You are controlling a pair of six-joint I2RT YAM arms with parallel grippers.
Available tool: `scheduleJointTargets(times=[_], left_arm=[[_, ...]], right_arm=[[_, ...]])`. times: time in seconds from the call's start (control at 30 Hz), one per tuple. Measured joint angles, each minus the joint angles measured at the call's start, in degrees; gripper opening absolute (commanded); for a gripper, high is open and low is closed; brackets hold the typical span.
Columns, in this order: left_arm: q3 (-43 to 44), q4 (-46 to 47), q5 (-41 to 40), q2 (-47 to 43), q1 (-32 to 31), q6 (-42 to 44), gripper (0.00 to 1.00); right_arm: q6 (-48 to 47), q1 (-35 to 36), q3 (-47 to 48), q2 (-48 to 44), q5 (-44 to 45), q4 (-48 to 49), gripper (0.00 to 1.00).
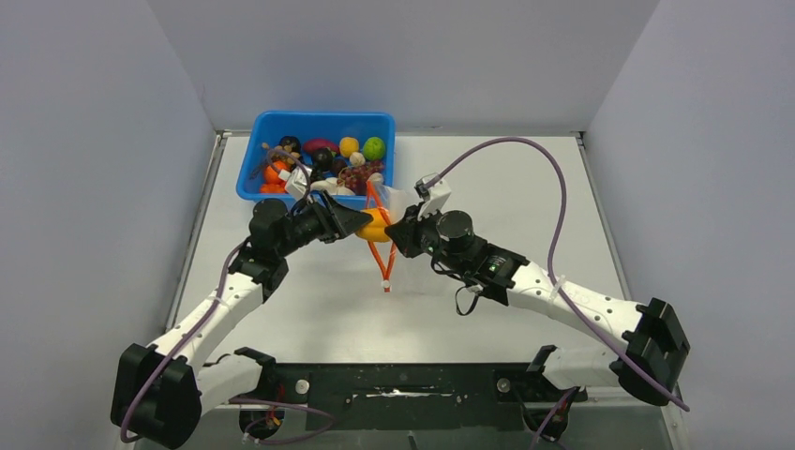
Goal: Place the food in the zip-top bag and seal the zipper
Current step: Place the fake vegetable in the zipper food storage bag.
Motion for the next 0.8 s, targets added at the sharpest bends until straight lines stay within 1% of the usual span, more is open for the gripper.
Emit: scheduleJointTargets(times=[0.17, 0.3, 0.47, 0.63, 0.8], left_arm=[[0.00, -0.39, 0.04, -0.04, -0.11, -0.63, 0.25], [0.11, -0.61, 0.04, -0.02, -0.28, -1.53, 0.43], [1.70, -2.62, 0.00, 0.37, -0.55, -1.44, 0.60], [1.92, -3.13, 0.13, 0.00, -0.61, -1.05, 0.65], [2.78, -3.69, 0.26, -1.92, -0.66, -0.83, 0.67]], right_arm=[[0.17, 0.11, 0.00, 0.66, 0.63, 0.72, 0.00], [0.15, 0.11, -0.02, 0.61, 0.94, 2.47, 0.00], [0.17, 0.11, -0.22, 0.61, 1.70, 3.93, 0.00], [0.17, 0.09, -0.37, 0.61, 3.19, 3.87, 0.00], [0.28, -0.37, -0.42, 0.48, 5.01, 3.37, 0.00]])
